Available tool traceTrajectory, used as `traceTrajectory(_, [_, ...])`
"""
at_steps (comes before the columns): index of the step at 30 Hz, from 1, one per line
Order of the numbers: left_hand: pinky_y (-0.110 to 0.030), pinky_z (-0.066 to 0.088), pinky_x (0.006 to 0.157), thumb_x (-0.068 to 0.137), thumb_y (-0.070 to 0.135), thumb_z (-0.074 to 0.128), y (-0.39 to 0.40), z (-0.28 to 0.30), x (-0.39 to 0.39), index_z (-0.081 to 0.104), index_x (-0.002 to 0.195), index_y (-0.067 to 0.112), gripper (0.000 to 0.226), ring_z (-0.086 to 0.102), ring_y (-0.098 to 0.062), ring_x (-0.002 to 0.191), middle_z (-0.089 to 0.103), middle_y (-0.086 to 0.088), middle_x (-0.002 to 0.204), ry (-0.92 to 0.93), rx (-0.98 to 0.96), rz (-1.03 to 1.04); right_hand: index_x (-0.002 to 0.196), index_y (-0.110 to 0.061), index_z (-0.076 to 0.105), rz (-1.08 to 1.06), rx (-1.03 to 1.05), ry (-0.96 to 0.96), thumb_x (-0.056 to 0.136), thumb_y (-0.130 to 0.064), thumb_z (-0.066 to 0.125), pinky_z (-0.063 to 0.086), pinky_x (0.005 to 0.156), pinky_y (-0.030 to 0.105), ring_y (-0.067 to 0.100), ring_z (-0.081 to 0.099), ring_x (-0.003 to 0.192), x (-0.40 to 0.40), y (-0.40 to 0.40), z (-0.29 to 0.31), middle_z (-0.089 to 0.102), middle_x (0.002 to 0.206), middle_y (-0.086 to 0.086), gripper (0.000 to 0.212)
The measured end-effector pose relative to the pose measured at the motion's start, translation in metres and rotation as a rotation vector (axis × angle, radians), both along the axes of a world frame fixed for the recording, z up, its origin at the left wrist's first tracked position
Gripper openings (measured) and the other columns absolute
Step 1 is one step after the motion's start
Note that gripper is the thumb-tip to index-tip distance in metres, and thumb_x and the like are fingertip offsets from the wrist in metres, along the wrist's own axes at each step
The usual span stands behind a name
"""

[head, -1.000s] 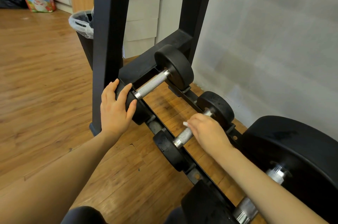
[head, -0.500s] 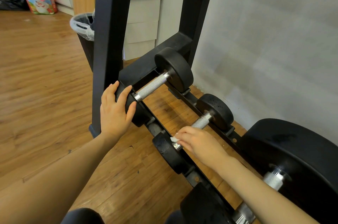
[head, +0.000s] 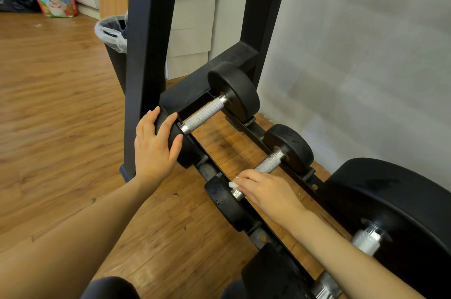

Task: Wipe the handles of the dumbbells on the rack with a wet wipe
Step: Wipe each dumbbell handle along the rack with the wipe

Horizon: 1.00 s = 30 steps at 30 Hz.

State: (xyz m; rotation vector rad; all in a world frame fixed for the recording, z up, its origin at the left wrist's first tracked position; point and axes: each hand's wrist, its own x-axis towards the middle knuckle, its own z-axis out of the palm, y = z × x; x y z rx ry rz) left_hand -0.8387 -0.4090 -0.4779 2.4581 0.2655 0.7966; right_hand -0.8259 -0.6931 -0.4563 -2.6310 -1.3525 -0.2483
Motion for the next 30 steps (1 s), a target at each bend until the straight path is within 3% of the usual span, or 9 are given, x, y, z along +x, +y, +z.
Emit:
traceTrajectory(3, [-0.052,0.025,0.112,0.093,0.040,0.047,0.000,0.000,0.000,0.044,0.144,0.022,0.054,0.021,-0.031,0.144,0.028,-0.011,0.155,0.004,0.005,0.002,0.109,-0.016,0.069,0.040,-0.053,0.015,0.086,-0.017,0.068,0.052,0.047,0.028,0.014,0.063,0.072,-0.001,0.002,-0.003,0.065,0.102,-0.004,0.024])
traceTrajectory(7, [-0.050,0.024,0.112,0.094,0.041,0.046,0.001,0.001,-0.001,0.044,0.144,0.022,0.054,0.022,-0.032,0.144,0.029,-0.012,0.154,0.011,0.015,-0.002,0.107,-0.020,0.070,-0.112,0.031,0.052,0.096,-0.034,0.050,0.052,0.052,0.027,0.009,0.061,0.069,0.007,0.001,0.005,0.062,0.097,-0.009,0.026])
traceTrajectory(13, [-0.052,0.026,0.112,0.094,0.040,0.048,0.000,0.002,-0.001,0.044,0.144,0.022,0.053,0.022,-0.032,0.143,0.028,-0.012,0.154,0.010,0.005,-0.005,0.103,-0.020,0.069,-0.070,-0.026,0.056,0.085,-0.020,0.070,0.048,0.046,0.026,0.012,0.062,0.068,-0.008,0.010,-0.008,0.062,0.098,-0.008,0.018])
traceTrajectory(15, [-0.053,0.027,0.112,0.094,0.041,0.047,0.000,0.002,-0.001,0.044,0.144,0.022,0.053,0.023,-0.033,0.143,0.028,-0.012,0.154,0.012,0.009,-0.007,0.102,-0.020,0.070,-0.102,0.004,0.026,0.091,-0.027,0.060,0.047,0.044,0.024,0.011,0.061,0.065,-0.006,0.008,-0.006,0.063,0.095,-0.009,0.017])
traceTrajectory(17, [-0.054,0.028,0.112,0.094,0.041,0.047,0.001,0.001,-0.001,0.044,0.143,0.022,0.053,0.023,-0.033,0.143,0.028,-0.012,0.154,0.011,0.011,-0.008,0.103,-0.021,0.072,-0.155,0.088,0.031,0.095,-0.036,0.047,0.048,0.045,0.023,0.008,0.060,0.064,-0.003,0.006,-0.004,0.063,0.094,-0.010,0.030])
traceTrajectory(23, [-0.054,0.027,0.112,0.094,0.040,0.047,0.000,0.000,-0.001,0.043,0.144,0.023,0.053,0.022,-0.032,0.144,0.028,-0.011,0.154,0.010,0.001,-0.004,0.114,-0.020,0.066,-0.067,0.041,0.119,0.091,-0.022,0.063,0.054,0.056,0.031,0.012,0.063,0.081,-0.012,0.006,-0.013,0.062,0.109,-0.009,0.023])
traceTrajectory(27, [-0.053,0.027,0.112,0.094,0.040,0.047,0.000,0.001,-0.001,0.043,0.144,0.023,0.053,0.022,-0.031,0.143,0.027,-0.011,0.154,0.012,-0.002,-0.004,0.110,-0.023,0.071,-0.104,0.084,0.110,0.091,-0.028,0.062,0.054,0.059,0.024,0.008,0.063,0.077,-0.002,0.000,0.000,0.063,0.103,-0.011,0.021])
traceTrajectory(30, [-0.053,0.027,0.113,0.094,0.041,0.046,0.000,0.000,-0.001,0.043,0.145,0.023,0.053,0.021,-0.031,0.144,0.027,-0.010,0.155,0.014,-0.001,-0.003,0.110,-0.021,0.070,-0.094,0.113,0.153,0.093,-0.027,0.060,0.054,0.063,0.028,0.010,0.062,0.079,-0.004,0.003,-0.001,0.062,0.103,-0.009,0.021])
